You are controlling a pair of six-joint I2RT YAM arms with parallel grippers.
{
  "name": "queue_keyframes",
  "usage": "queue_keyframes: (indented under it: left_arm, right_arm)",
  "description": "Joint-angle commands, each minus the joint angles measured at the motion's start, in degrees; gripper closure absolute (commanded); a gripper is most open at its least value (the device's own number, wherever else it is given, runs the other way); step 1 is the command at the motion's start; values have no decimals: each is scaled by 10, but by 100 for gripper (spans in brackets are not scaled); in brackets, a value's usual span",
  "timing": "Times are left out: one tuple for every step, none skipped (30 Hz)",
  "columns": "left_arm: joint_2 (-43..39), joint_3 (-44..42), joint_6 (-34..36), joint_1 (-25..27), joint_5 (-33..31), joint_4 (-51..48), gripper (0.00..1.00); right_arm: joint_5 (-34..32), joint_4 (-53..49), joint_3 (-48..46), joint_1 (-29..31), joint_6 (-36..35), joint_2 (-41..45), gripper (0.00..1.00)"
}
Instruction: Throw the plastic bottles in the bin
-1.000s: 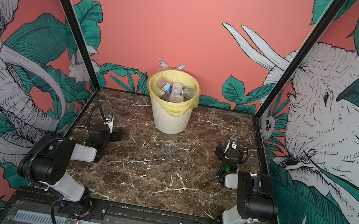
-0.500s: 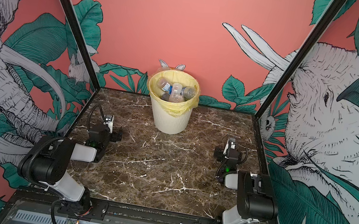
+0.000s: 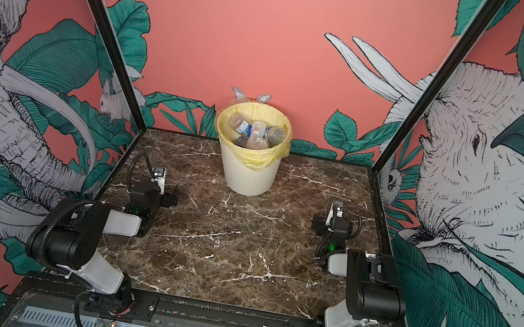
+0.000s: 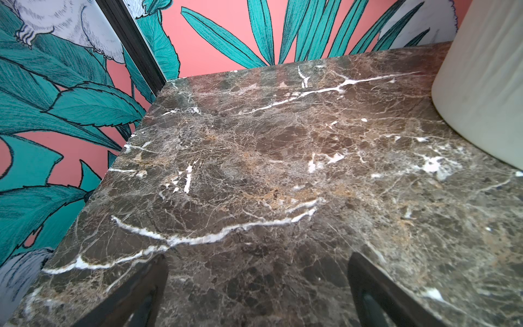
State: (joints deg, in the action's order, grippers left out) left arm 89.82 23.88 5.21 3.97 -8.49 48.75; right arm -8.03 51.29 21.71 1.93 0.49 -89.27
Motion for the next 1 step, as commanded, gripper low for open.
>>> queue_keyframes:
  left_arm:
    - [-10, -6, 8, -3, 4, 14, 0]
  right_arm:
    - [7, 12, 6, 2, -8, 5, 1]
